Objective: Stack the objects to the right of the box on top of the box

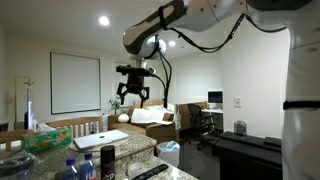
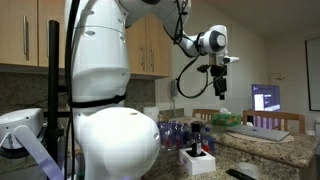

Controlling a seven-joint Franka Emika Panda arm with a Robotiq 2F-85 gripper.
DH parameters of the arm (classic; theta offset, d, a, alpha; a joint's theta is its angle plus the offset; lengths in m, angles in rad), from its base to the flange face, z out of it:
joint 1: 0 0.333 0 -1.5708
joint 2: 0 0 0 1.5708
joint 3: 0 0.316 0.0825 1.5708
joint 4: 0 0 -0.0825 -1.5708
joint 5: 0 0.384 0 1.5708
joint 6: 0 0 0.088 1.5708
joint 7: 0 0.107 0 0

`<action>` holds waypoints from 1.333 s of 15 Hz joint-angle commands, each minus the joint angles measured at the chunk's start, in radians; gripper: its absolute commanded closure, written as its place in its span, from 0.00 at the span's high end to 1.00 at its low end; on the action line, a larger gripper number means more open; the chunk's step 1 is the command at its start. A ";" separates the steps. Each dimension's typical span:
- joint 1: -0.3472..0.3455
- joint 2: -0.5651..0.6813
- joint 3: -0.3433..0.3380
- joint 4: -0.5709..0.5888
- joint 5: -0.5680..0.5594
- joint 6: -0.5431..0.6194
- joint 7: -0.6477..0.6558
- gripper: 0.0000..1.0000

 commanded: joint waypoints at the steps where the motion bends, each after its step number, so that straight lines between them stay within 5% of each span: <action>1: -0.049 -0.022 -0.014 -0.069 -0.025 0.041 -0.009 1.00; 13: -0.102 0.279 -0.096 -0.071 -0.044 0.043 -0.250 1.00; 20: -0.077 0.407 -0.113 -0.074 -0.129 0.193 -0.272 1.00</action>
